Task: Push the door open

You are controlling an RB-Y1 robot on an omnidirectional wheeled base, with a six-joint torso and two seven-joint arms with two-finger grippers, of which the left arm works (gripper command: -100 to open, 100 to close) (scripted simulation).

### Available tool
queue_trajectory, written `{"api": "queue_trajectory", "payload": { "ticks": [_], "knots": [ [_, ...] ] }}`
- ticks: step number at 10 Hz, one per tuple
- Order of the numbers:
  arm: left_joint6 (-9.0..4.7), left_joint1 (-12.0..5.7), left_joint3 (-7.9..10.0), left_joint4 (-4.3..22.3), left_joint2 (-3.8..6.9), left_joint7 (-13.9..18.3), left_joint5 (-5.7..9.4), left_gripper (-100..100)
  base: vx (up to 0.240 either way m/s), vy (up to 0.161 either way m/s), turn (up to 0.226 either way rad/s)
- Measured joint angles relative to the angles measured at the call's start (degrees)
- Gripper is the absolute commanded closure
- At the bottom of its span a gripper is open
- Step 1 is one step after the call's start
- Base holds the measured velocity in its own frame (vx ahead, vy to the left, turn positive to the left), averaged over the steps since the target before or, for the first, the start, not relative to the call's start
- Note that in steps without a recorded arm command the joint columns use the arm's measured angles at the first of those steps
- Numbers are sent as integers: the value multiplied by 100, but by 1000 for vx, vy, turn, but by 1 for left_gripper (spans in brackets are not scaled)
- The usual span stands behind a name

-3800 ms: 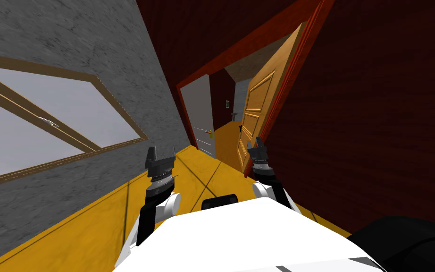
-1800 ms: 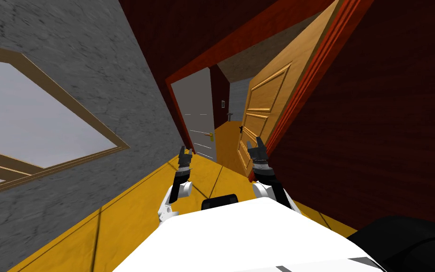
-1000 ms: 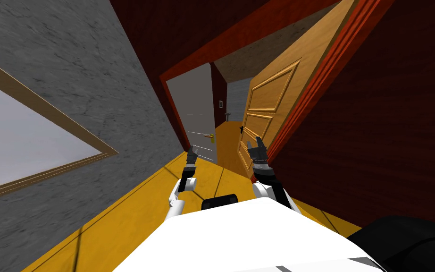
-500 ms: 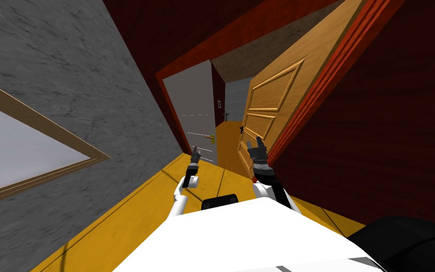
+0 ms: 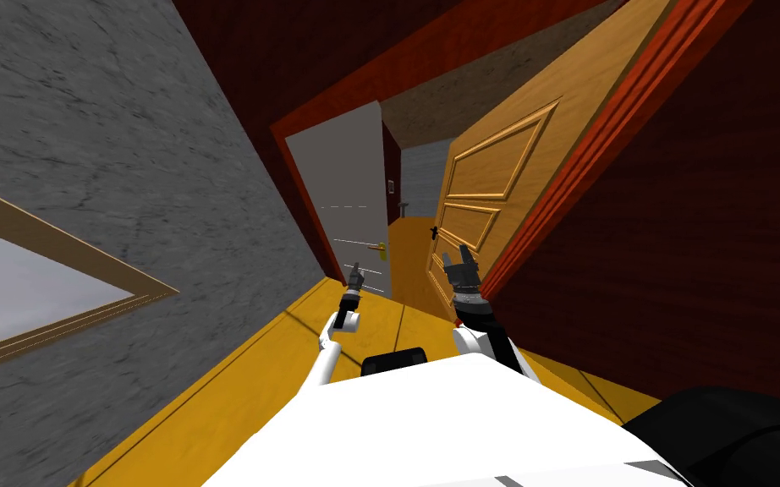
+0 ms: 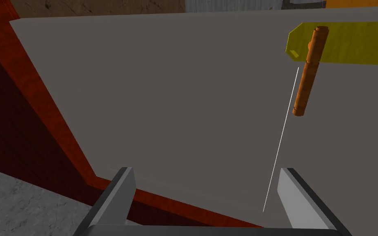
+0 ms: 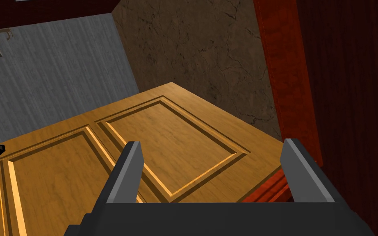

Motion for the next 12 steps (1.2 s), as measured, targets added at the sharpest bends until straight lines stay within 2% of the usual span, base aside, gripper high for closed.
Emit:
{"api": "queue_trajectory", "payload": {
  "ticks": [4,6,7,8,12],
  "knots": [
    [96,-439,-79,671,-57,0,-28,-100,83,92,-63],
    [159,-566,-137,890,-87,-4,-48,-100,67,96,-58],
    [171,-674,-153,1073,-124,-17,-58,-100,69,99,-61],
    [181,-775,-173,1233,-119,-6,-59,-100,73,83,-53],
    [266,-1088,-255,1747,-193,-3,-87,-100,78,83,-54]
  ]
}}
